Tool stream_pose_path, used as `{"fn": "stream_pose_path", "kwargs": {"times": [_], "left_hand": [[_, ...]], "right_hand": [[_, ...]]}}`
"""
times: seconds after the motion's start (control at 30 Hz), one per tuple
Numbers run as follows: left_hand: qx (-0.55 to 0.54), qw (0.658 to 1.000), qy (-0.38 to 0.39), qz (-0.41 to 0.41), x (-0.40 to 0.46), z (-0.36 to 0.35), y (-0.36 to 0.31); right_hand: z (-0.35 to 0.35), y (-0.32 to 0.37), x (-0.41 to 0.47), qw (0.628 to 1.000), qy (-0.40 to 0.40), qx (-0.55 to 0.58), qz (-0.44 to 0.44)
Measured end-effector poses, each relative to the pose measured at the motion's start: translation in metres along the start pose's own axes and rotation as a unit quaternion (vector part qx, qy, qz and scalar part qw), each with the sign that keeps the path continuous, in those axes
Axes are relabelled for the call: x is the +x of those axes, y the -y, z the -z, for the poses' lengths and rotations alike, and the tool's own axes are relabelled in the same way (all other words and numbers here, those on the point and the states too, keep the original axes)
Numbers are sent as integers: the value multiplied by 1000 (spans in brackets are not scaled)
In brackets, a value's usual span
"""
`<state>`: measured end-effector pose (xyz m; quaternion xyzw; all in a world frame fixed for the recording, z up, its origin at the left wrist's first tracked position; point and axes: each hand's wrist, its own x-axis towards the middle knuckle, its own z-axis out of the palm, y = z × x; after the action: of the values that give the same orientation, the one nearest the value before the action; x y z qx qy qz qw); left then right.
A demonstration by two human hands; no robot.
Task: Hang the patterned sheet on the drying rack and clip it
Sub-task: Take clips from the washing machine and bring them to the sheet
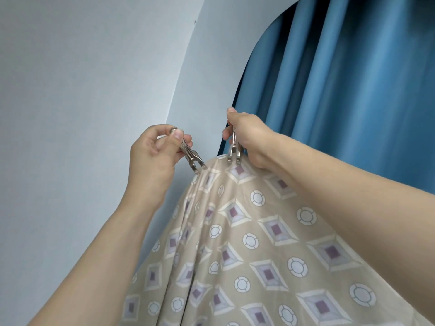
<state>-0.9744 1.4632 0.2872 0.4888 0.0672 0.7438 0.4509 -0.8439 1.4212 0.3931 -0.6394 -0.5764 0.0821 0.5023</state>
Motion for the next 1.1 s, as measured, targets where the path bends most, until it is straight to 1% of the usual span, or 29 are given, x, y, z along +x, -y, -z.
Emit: {"fn": "stream_pose_path", "kwargs": {"times": [0.1, 0.17, 0.37, 0.47, 0.53, 0.67, 0.73, 0.8, 0.83, 0.87, 0.9, 0.93, 0.97, 1.0, 1.03, 1.1], "left_hand": [[0, 1000, -5, 7, -2, 7, 3], [-1, 1000, -5, 13, -4, 10, 6], [-17, 999, -2, 31, -9, 19, 16], [-29, 999, -4, 43, -13, 24, 22], [-35, 998, -13, 53, -16, 28, 27], [-64, 995, -33, 72, -22, 37, 34], [-75, 994, -37, 76, -24, 41, 36], [-80, 993, -42, 77, -26, 45, 38], [-83, 992, -45, 79, -26, 46, 39], [-86, 992, -49, 82, -27, 48, 41], [-90, 991, -54, 85, -28, 50, 43], [-94, 990, -61, 90, -29, 52, 45], [-97, 988, -70, 94, -30, 54, 48], [-99, 987, -81, 98, -32, 56, 50], [-99, 986, -91, 102, -33, 58, 53], [-96, 984, -106, 104, -36, 62, 58]], "right_hand": [[1, -1, 0, 998, 32, -50, -7], [2, 0, -2, 996, 56, -62, -20], [2, 2, -4, 983, 120, -109, -85], [-3, 6, -5, 981, 120, -131, -83], [-7, 4, -6, 976, 109, -173, -81], [-12, -4, -8, 969, 91, -230, -21], [-12, -5, -13, 963, 105, -246, 28], [-12, -8, -17, 951, 106, -268, 112], [-13, -10, -19, 938, 96, -290, 162], [-13, -13, -21, 913, 76, -343, 206], [-14, -16, -23, 860, 38, -439, 257], [-17, -21, -22, 773, -13, -546, 323], [-20, -24, -20, 670, -50, -635, 381], [-24, -23, -20, 581, -59, -696, 418], [-29, -22, -22, 528, -39, -738, 418], [-39, -20, -25, 483, 18, -792, 372]]}}
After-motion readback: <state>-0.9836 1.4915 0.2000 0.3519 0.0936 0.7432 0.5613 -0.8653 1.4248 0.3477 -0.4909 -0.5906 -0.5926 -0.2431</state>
